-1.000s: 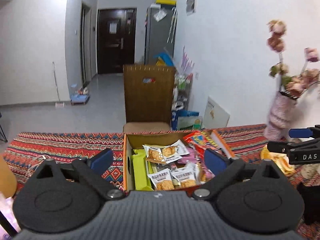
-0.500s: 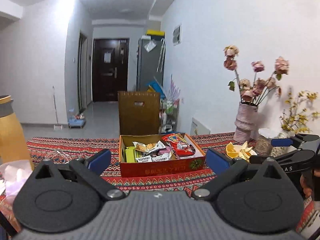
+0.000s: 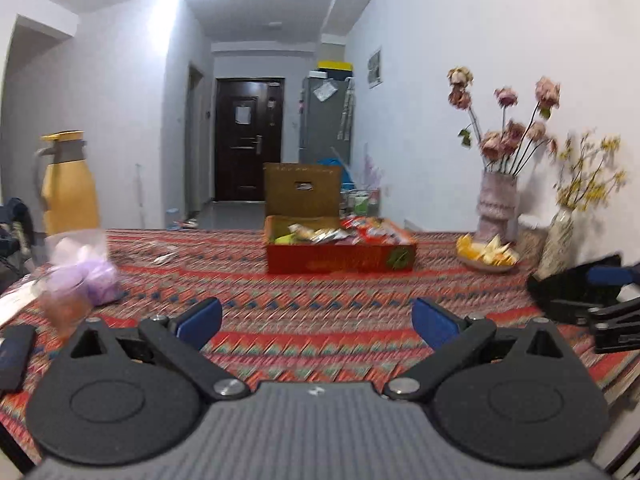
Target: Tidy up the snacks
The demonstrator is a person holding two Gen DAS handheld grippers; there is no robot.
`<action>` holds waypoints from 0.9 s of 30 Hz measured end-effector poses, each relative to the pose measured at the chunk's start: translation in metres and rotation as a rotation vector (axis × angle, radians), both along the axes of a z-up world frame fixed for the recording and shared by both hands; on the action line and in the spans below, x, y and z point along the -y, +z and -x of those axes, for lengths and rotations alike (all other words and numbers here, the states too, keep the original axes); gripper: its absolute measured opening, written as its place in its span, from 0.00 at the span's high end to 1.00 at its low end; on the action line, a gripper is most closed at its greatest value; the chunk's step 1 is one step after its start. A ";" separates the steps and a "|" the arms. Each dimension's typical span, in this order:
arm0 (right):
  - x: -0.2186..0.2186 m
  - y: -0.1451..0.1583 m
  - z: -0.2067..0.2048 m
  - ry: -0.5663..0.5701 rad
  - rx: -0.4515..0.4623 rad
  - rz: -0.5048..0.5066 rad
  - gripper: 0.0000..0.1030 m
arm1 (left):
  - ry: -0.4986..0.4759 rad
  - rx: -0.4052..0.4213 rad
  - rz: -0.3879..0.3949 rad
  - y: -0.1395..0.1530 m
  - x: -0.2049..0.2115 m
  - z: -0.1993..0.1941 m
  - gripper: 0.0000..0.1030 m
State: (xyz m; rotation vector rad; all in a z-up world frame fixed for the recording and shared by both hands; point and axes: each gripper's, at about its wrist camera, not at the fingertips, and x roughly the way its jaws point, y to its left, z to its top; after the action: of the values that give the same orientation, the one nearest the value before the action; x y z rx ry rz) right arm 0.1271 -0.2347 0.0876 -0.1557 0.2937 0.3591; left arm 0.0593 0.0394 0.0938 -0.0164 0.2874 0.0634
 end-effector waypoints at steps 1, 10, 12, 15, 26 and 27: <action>-0.002 -0.008 0.012 -0.009 0.015 0.010 0.01 | 0.024 0.003 -0.014 -0.010 0.001 0.009 0.00; -0.017 -0.084 0.092 -0.106 -0.024 -0.065 0.00 | 0.016 -0.009 -0.002 -0.077 0.014 0.053 0.00; -0.022 -0.099 0.098 -0.084 -0.064 -0.070 0.00 | -0.011 -0.007 -0.022 -0.082 0.019 0.057 0.00; -0.027 -0.107 0.096 -0.068 -0.111 -0.117 0.00 | -0.009 -0.023 -0.028 -0.086 0.024 0.059 0.00; -0.040 -0.103 0.099 -0.036 -0.053 -0.120 0.00 | -0.002 -0.010 -0.027 -0.089 0.022 0.064 0.00; -0.039 -0.102 0.099 -0.036 -0.055 -0.125 0.00 | -0.010 -0.004 -0.032 -0.089 0.023 0.065 0.00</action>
State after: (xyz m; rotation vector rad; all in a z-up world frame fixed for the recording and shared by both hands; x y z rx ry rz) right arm 0.0278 -0.1953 -0.0148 -0.0183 0.3268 0.3451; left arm -0.0056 0.0161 0.0050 0.0169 0.2908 0.0579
